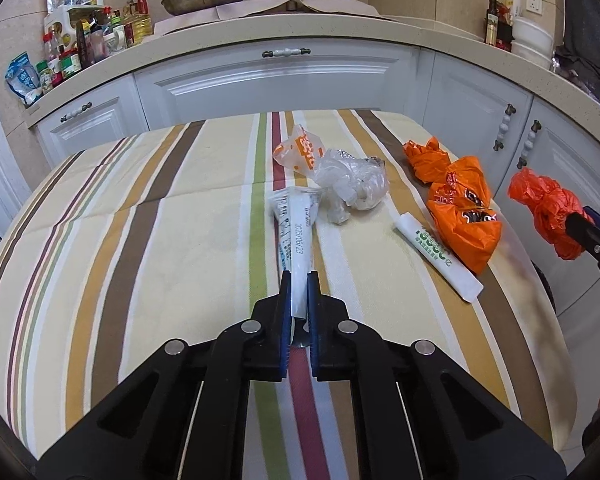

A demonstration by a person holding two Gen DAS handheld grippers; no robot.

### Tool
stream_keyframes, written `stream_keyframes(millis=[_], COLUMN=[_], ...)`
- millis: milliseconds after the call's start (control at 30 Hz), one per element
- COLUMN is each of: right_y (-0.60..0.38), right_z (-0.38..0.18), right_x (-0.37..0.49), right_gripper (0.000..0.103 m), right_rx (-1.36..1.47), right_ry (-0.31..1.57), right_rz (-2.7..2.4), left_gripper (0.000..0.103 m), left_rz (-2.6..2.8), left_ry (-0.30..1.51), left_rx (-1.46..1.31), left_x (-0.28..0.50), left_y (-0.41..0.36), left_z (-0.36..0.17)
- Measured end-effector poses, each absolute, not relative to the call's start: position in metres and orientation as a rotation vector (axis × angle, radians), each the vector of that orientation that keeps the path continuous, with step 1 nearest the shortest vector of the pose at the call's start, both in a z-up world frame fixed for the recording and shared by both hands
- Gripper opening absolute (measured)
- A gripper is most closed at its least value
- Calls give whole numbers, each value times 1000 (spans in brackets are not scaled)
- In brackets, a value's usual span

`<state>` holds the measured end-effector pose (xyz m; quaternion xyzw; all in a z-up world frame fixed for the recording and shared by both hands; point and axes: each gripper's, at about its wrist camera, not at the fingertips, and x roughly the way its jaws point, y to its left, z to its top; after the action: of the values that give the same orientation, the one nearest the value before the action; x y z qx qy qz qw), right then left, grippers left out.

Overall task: Collect trash
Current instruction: 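Grasp the black-capped white tube with left tool while right tool holds red bag, then release the tube into the bin with left tool while right tool releases the red bag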

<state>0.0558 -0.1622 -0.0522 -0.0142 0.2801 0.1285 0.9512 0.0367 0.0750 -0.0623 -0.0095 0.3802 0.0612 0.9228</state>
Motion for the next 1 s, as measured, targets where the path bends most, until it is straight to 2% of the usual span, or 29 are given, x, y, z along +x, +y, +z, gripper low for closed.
stream_keyframes(millis=[400,700,1000], right_y=[-177,-215,-259], right_z=[-46,-41,-48], right_x=[49,38,37], right_gripper=[35,35,35], right_rx=[-34,-36,-1], right_ry=[545,526,527], right_rz=[213,104,8], left_gripper=[7,7,7], left_rz=[61,-98,-251], left_ry=[693,648,670], left_rx=[-12,43,135], left_x=[13,26,49], left_y=[59,-7,-93], left_z=[-26,-14,-27])
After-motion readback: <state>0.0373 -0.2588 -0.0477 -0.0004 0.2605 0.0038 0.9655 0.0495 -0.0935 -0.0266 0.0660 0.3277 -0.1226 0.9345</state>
